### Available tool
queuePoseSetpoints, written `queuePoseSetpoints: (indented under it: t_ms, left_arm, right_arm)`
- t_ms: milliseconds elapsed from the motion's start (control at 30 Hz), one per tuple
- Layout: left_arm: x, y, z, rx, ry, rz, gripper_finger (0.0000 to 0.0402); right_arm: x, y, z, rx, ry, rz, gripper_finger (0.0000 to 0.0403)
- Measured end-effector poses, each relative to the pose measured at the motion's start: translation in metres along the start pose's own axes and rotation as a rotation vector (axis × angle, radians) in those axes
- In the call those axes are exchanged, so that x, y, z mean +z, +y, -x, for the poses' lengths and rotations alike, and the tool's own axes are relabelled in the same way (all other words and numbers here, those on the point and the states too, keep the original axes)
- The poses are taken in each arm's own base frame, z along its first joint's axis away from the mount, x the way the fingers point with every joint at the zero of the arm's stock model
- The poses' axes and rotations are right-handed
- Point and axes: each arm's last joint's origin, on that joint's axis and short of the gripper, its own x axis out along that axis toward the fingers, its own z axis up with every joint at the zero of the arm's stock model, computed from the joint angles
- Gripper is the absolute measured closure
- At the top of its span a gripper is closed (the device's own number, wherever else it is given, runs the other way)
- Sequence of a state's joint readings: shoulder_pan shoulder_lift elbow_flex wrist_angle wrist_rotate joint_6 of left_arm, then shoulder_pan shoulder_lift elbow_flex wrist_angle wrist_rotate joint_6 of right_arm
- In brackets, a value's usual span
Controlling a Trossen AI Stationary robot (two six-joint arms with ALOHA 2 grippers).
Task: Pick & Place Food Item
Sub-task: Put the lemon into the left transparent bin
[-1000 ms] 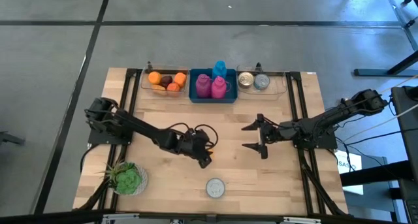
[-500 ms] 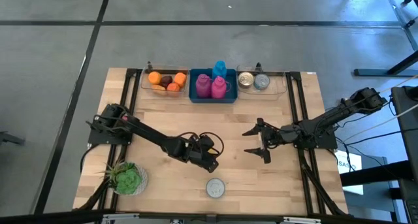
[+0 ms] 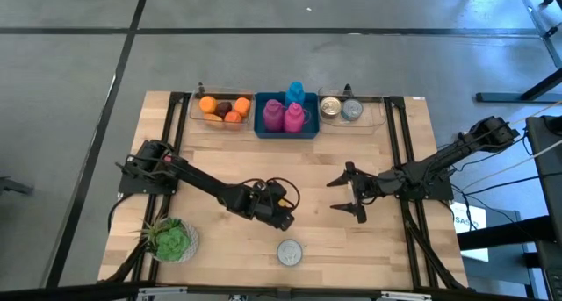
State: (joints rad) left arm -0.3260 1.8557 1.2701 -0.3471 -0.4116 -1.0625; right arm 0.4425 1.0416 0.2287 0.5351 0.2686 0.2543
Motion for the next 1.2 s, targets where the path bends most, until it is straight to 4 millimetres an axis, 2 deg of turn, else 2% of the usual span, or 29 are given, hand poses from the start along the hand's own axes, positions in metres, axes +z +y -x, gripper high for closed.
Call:
queuePoseSetpoints:
  t_ms: [267, 600, 1000, 1200]
  left_arm:
    - [0.004, 0.001, 0.004, 0.047, 0.042, -0.046, 0.0146]
    - [0.023, -0.014, 0.024, 0.075, 0.063, -0.064, 0.0146]
    - [0.019, -0.012, 0.025, 0.095, 0.119, 0.079, 0.0146]
    - [0.012, -0.012, 0.013, 0.104, 0.164, 0.115, 0.0146]
  right_arm:
    - [-0.001, 0.000, 0.000, -0.003, 0.011, 0.004, 0.0058]
    - [-0.001, 0.000, 0.000, -0.006, 0.011, 0.003, 0.0058]
    - [-0.001, 0.000, 0.000, -0.006, 0.011, -0.001, 0.0058]
    - [-0.001, 0.000, 0.000, -0.006, 0.011, 0.000, 0.0058]
